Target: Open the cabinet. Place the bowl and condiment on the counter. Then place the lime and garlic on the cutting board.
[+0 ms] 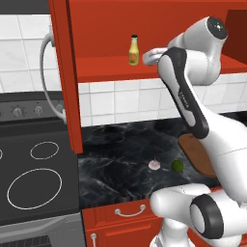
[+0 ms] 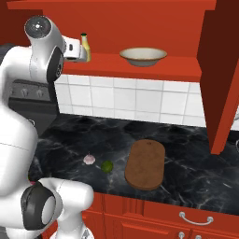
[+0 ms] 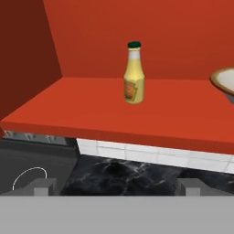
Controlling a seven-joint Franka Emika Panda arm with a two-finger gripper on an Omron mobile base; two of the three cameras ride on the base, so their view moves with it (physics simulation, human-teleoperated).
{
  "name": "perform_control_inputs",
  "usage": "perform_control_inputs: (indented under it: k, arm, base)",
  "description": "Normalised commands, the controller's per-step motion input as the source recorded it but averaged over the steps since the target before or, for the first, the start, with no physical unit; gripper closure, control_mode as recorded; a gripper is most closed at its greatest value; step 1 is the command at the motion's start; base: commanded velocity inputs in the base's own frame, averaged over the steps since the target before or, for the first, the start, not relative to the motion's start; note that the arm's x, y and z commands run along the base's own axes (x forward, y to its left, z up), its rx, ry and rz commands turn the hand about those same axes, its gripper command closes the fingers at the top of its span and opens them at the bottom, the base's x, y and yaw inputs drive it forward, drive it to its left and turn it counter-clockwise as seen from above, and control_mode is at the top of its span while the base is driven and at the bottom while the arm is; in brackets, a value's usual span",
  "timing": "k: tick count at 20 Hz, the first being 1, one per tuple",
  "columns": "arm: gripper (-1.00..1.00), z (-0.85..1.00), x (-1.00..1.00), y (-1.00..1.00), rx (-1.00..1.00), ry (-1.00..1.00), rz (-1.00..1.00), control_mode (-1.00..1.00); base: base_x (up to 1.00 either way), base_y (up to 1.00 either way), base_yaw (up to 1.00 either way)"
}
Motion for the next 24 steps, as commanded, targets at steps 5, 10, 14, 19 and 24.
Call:
perform_control_inputs:
  k: [5, 10, 14, 19, 24]
  arm:
    - [-1.00, 0.00, 0.34, 0.06, 0.00, 0.00, 0.00, -1.00]
    - [-1.00, -0.01, 0.31, 0.00, 0.00, 0.00, 0.00, -1.00]
    - [-1.00, -0.05, 0.28, 0.00, 0.00, 0.00, 0.00, -1.00]
    - [-1.00, -0.07, 0.27, 0.01, 0.00, -0.01, 0.00, -1.00]
    - [-1.00, -0.08, 0.27, 0.03, 0.00, -0.04, 0.00, -1.00]
  base:
    - [0.00, 0.00, 0.00]
    - [0.00, 0.00, 0.00]
    - [0.00, 0.00, 0.00]
    - [0.00, 0.00, 0.00]
    - [0.00, 0.00, 0.00]
